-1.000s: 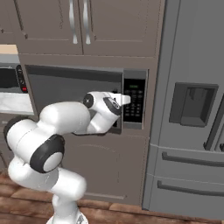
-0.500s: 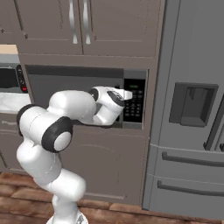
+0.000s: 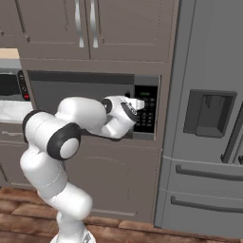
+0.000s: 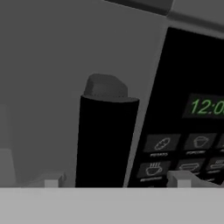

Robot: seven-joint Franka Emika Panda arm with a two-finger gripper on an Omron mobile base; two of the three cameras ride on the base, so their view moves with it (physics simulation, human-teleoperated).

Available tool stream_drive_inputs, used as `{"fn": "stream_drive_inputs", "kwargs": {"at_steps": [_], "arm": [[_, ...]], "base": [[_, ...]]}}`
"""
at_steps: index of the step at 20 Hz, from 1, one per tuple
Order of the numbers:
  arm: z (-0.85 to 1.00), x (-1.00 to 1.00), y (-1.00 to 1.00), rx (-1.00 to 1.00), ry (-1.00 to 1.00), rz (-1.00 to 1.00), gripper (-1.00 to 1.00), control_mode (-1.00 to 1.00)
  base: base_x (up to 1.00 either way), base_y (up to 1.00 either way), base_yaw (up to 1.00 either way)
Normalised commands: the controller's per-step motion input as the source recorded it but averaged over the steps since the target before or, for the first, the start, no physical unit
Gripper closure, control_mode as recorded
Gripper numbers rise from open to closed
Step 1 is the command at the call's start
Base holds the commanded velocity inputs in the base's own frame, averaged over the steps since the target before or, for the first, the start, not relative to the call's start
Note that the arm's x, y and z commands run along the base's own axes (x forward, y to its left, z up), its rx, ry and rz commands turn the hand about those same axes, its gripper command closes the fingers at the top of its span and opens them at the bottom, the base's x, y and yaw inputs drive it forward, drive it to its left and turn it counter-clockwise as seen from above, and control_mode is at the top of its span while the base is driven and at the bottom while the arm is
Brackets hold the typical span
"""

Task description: Pick the mug from the counter and place it inside the microwave. Then close the microwave.

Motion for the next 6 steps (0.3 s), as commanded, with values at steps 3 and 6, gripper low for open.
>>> {"fn": "stream_drive_inputs", "kwargs": {"at_steps": [3, 6], "arm": [[0.00, 0.37, -0.08, 0.07, 0.00, 0.00, -1.00, -1.00], [0.00, 0.23, -0.14, 0.05, 0.04, 0.00, -1.00, -1.00]], "base": [[0.00, 0.00, 0.00], [0.00, 0.00, 0.00]]}}
